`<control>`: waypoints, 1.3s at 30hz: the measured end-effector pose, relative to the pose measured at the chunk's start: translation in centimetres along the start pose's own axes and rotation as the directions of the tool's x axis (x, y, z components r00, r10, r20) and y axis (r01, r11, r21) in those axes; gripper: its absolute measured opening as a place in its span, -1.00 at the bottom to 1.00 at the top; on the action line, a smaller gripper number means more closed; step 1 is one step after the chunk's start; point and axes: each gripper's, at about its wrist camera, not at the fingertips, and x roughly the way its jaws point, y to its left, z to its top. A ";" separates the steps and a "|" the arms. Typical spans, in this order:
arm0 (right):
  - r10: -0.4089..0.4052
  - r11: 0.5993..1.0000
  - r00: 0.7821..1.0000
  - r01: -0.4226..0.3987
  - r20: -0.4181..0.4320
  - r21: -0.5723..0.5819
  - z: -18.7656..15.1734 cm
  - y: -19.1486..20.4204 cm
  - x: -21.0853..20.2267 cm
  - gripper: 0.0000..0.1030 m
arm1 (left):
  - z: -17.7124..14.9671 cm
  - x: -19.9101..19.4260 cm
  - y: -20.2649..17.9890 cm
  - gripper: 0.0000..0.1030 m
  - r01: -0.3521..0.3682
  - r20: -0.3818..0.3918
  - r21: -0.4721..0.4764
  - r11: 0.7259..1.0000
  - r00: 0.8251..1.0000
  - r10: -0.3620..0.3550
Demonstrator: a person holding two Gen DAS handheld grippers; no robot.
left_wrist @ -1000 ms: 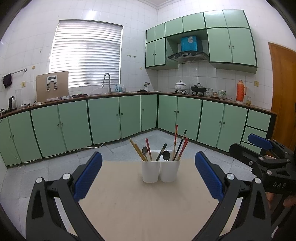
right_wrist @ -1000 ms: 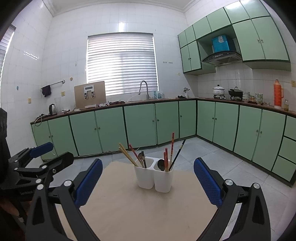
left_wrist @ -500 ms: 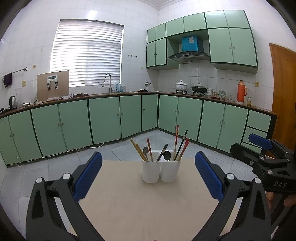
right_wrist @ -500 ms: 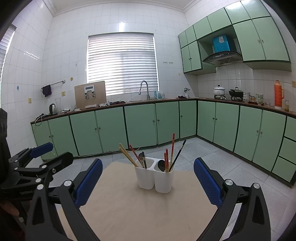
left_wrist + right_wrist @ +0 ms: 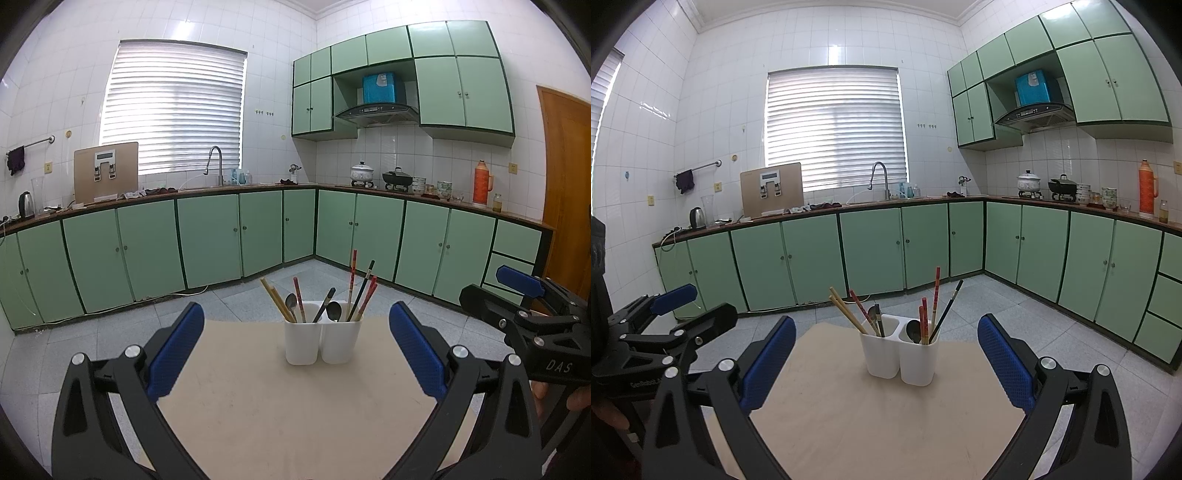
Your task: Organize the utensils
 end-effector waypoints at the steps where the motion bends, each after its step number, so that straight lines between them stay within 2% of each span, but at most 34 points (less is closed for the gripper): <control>1: 0.000 1.000 1.000 0.000 0.000 0.000 0.0 0.0 0.0 0.88 | 0.0 0.0 0.0 0.89 0.000 0.000 0.000 1.000 1.000 0.000; 39: -0.002 1.000 1.000 0.002 -0.005 0.001 0.2 -0.4 0.0 0.88 | -0.1 0.3 0.5 0.89 0.003 -0.004 -0.007 1.000 1.000 -0.003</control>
